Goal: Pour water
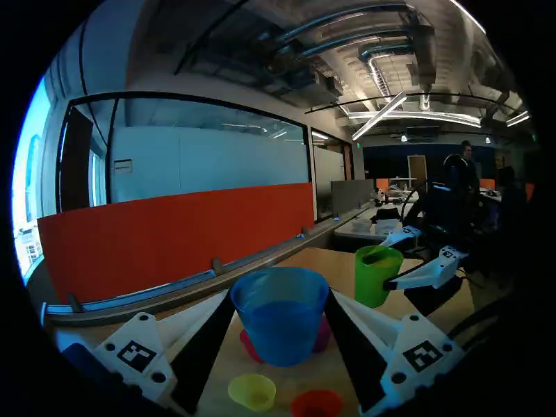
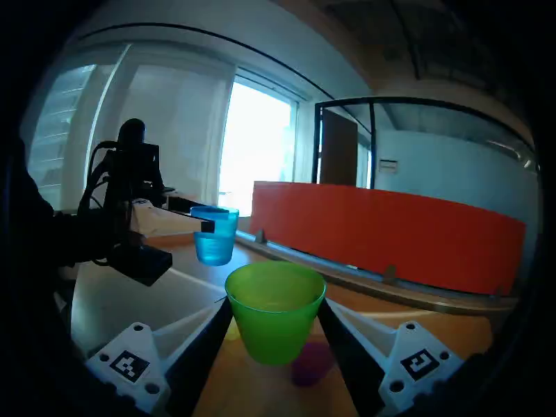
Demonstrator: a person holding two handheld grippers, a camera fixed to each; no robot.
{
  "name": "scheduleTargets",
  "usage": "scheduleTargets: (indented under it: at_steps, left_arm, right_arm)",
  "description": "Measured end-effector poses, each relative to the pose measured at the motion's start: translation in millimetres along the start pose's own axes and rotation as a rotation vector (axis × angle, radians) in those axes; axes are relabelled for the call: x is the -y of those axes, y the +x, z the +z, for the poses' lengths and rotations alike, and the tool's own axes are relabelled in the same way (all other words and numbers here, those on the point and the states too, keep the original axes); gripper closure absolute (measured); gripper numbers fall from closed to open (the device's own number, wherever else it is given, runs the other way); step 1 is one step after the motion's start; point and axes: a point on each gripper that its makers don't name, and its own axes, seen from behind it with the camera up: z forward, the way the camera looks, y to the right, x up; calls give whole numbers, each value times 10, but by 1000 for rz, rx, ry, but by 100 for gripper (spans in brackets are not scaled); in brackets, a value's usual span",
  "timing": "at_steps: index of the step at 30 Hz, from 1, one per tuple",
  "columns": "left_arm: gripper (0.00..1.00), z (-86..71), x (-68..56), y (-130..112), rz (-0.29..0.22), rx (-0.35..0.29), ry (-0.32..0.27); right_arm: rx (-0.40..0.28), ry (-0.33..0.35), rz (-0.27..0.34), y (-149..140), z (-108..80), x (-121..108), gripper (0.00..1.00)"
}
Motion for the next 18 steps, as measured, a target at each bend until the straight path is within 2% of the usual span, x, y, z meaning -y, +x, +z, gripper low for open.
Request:
scheduleTargets:
  at_steps: [18]
  left_arm:
    - [13, -92, 108, 86, 15, -8, 24]
  right_arm:
    - [-3, 16, -2, 11, 21, 70, 10]
